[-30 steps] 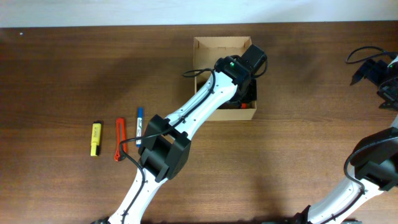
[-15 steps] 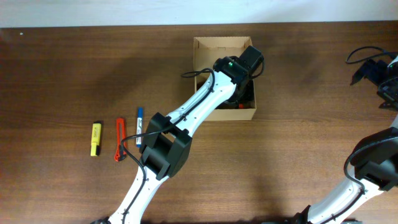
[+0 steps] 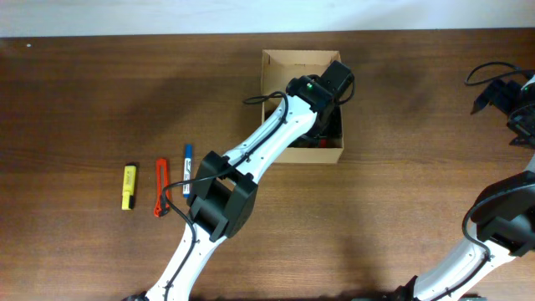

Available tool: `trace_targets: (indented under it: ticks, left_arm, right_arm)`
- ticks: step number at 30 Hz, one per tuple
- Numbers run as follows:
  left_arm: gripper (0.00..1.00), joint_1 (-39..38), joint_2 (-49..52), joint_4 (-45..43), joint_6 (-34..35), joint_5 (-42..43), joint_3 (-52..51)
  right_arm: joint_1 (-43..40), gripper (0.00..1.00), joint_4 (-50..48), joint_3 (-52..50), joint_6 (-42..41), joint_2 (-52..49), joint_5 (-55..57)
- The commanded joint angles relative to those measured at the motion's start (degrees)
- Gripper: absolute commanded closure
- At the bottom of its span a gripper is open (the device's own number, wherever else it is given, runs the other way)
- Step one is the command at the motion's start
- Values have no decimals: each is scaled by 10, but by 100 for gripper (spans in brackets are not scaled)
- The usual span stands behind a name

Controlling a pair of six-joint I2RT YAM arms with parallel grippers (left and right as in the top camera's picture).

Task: Pack container
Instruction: 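Lower the knife into the box beside the tape and open gripper, then withdraw the left gripper to the yellow highlighter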

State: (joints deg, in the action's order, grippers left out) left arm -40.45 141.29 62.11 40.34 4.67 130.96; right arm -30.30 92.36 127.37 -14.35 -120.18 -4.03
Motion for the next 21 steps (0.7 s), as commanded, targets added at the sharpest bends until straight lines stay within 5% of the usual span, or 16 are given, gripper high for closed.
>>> trace_targets:
  ticks: [1, 5, 11, 21]
  left_arm:
    - [70, 7, 3, 0, -5, 7, 9]
    - [98, 9, 3, 0, -5, 7, 9]
    - [98, 13, 3, 28, -53, -10, 43]
    - [98, 39, -58, 115, -182, -189, 165]
  right_arm:
    - [0, 1, -2, -4, 4, 5, -5]
    - [0, 1, -2, -4, 4, 5, -5]
    - [0, 1, -3, -5, 4, 5, -4]
    - [0, 1, -7, -5, 4, 5, -5]
